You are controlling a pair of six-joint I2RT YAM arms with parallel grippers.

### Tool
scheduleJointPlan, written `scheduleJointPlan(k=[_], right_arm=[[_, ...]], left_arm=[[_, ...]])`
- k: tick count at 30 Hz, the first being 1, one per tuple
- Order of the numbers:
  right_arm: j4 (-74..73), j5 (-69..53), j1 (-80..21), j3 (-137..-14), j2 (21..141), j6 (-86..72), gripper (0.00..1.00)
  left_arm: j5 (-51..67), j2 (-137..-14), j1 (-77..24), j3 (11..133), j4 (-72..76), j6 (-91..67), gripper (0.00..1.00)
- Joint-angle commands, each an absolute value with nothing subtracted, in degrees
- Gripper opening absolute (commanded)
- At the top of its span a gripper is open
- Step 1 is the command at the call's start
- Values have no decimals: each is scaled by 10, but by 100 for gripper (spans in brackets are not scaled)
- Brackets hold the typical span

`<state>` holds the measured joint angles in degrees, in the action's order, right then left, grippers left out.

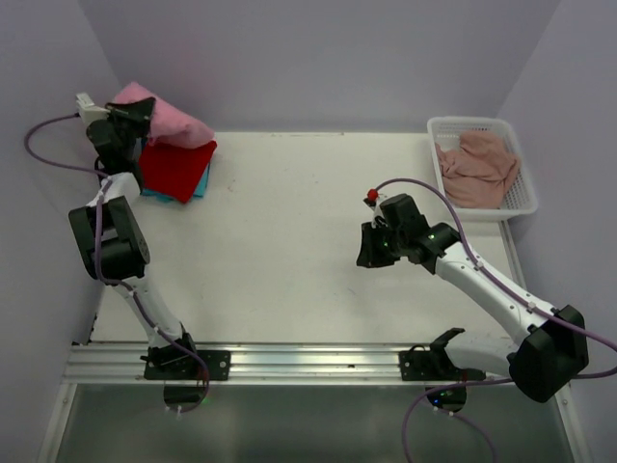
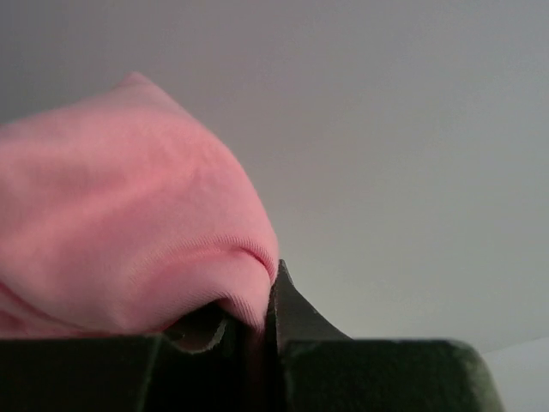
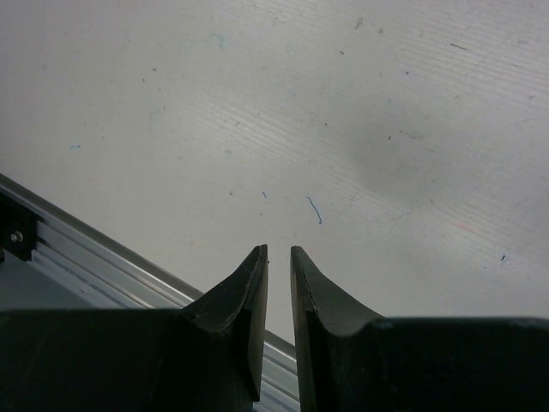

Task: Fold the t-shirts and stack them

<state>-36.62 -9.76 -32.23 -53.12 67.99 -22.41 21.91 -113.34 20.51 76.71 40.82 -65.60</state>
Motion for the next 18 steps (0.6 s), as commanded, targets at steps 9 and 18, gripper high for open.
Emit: scheduleJointPlan(k=[9,18], right_arm=[[-405,-73,-323,-556,666,-210,21],[-404,-84,-323,-560,679,-211,20]], left_arm=[[169,-1214,225,859,469,-702,0],[140,-1237,240,628,475,-715,0]])
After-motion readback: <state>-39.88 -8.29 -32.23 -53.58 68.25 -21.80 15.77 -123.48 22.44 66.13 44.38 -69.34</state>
